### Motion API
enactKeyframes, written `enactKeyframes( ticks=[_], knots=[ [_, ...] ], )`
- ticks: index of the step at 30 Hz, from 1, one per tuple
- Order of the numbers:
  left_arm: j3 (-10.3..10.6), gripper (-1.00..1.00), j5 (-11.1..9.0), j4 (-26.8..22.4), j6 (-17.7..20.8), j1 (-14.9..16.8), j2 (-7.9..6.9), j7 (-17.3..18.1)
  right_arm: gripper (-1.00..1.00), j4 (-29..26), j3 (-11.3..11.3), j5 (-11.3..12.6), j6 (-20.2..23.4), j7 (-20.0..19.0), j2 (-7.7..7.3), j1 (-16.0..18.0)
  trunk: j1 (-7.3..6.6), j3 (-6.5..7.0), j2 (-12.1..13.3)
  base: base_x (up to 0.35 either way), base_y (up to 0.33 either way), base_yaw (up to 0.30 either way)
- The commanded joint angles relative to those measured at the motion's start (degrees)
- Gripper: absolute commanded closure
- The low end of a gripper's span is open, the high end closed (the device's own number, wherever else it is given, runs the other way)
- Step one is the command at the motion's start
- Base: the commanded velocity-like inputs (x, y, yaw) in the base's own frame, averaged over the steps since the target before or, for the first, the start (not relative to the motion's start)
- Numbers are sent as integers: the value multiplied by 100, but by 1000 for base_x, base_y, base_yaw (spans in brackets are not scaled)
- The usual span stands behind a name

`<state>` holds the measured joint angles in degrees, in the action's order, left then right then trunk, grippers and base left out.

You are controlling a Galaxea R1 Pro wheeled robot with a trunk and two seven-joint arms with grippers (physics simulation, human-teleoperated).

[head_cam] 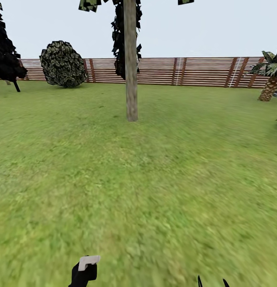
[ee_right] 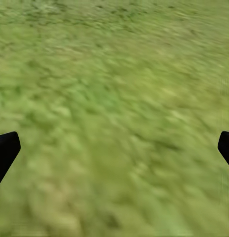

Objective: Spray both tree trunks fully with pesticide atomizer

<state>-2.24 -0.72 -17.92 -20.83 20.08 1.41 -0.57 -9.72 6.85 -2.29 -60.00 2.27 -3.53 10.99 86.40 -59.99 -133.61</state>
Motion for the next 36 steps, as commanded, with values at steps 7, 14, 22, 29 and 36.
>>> enactKeyframes(
  ticks=[7, 14, 22, 29, 36],
  knots=[
    [2, 100, 2, -1, 0, 0, 0, -4, -100, -1, 0, 0, 0, -6, 1, 0, 0, 0, 0, 339, 0, 0],
    [3, 100, 2, -1, 0, 1, 0, -4, -100, 1, 0, 0, 0, -7, 1, 0, 0, 0, 0, 339, 0, 0],
    [4, 100, 2, -1, 0, -2, 0, -4, -100, 0, 0, 0, 0, -6, 0, 0, 0, 0, 0, 339, 0, 0],
    [4, 100, 2, -1, 0, 1, 0, -4, -100, 1, 0, 1, 0, -8, 1, 0, 0, 0, 0, 339, 0, 0],
    [4, 100, 2, -1, 0, -1, 0, -4, -100, 4, 0, 0, 0, -8, 1, 0, 0, 0, 0, 339, 0, 0]
  ],
)
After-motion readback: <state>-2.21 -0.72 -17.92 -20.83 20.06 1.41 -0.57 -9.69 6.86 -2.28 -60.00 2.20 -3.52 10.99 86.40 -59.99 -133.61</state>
